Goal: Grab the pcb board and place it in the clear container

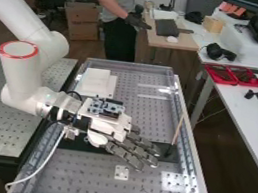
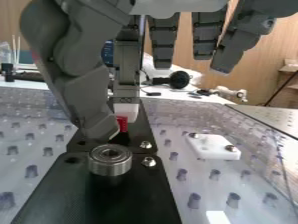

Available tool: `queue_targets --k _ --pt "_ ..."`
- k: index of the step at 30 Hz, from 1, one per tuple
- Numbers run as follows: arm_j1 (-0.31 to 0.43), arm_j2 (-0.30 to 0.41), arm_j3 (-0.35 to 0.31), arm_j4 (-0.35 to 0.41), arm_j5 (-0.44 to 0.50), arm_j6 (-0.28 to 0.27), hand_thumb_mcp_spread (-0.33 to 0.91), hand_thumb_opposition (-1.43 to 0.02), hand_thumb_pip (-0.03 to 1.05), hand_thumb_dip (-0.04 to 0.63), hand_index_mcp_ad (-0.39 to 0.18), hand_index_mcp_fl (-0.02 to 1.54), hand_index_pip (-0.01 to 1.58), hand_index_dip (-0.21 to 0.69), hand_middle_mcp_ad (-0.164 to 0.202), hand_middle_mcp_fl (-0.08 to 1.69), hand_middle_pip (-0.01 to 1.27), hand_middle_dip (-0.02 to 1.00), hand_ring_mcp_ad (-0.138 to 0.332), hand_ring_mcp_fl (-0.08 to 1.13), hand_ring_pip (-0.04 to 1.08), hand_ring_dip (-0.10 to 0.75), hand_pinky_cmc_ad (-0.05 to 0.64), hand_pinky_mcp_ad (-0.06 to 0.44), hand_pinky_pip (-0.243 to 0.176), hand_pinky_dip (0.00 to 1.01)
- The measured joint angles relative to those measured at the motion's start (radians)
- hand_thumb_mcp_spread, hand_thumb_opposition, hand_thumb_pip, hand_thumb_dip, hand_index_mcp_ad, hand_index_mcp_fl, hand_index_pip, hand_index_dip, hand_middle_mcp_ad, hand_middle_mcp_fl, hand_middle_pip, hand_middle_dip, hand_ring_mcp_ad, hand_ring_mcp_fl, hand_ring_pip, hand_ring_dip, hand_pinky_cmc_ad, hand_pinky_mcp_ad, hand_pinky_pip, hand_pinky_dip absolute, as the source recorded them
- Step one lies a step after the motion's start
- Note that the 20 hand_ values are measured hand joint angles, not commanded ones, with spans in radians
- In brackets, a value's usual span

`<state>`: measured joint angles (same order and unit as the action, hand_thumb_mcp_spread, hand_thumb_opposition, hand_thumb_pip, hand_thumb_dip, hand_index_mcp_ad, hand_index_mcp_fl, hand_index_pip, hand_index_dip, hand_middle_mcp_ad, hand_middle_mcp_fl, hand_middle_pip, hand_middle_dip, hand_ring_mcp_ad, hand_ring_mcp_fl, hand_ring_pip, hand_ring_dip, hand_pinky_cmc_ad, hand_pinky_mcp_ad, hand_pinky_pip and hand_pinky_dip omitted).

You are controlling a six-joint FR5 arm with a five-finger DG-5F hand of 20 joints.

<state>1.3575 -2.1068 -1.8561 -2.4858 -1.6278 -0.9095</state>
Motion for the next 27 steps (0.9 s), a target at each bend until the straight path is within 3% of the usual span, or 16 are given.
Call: queue_targets --k 27 --pt "-0.01 -0.012 0.02 0.0 -0.025 -0.002 0.48 -0.84 0.67 0.25 -0.066 0.2 1.56 0.127 0.082 0.04 0.14 0.14 0.229 0.0 0.08 0.024 0.325 0.18 -0.075 0.36"
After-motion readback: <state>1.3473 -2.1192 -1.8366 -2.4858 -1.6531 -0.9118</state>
